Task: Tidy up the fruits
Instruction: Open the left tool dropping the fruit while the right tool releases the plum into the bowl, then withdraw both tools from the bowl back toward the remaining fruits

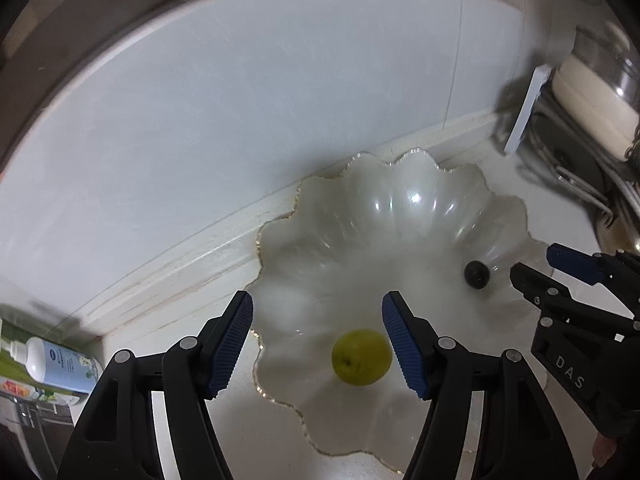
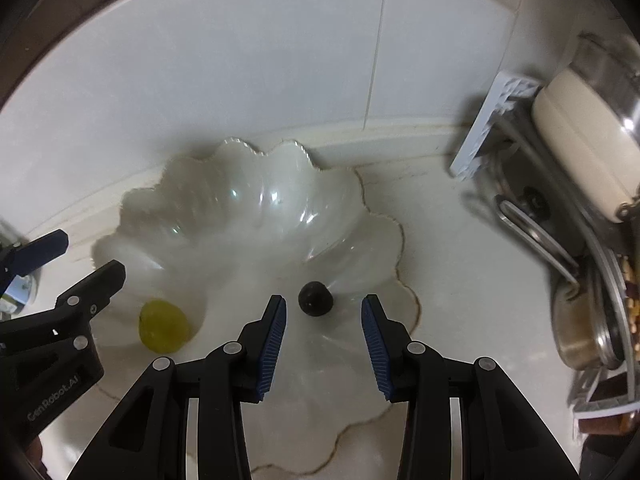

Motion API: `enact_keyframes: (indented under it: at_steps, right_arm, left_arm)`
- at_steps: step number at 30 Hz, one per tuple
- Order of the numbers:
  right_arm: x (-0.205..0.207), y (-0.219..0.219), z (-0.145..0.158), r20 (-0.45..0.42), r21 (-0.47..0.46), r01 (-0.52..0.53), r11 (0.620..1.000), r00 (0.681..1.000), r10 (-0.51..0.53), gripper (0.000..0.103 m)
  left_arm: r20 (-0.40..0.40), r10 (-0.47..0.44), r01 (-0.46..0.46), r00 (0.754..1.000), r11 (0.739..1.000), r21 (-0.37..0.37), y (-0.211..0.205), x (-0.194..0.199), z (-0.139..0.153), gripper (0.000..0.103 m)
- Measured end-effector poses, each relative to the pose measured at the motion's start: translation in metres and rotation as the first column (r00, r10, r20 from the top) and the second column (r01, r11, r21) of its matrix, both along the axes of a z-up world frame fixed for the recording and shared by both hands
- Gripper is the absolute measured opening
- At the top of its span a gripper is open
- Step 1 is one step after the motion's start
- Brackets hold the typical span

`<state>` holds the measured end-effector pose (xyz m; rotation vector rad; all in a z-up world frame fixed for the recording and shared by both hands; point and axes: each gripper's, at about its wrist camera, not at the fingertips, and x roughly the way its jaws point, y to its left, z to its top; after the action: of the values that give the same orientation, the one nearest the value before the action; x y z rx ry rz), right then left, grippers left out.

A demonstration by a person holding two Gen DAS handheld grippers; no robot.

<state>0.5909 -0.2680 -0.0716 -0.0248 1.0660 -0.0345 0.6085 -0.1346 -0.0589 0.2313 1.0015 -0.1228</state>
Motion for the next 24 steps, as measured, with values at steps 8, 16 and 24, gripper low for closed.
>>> enact_keyframes:
  at_steps: [8, 16, 24]
  right_arm:
    - [-0.031, 0.003, 0.029, 0.098, -0.005, 0.009, 1.0, 0.995, -0.008, 0.041]
    - [-0.067, 0.008, 0.054, 0.178, 0.003, 0.011, 1.0, 0.984, -0.011, 0.041]
    - [-0.1, 0.012, 0.075, 0.234, 0.036, 0.009, 0.999, 0.972, -0.017, 0.041]
  left_arm:
    - [0.085, 0.005, -0.002, 0.996, 1.0, -0.029, 0.014, -0.033, 0.026, 0.067]
    - [0.154, -0.019, 0.027, 0.988, 0.998, -0.05, 0.024, -0.067, 0.047, 0.067]
    - [0.208, -0.041, 0.057, 0.977, 0.996, -0.071, 0.032, -0.101, 0.066, 0.067]
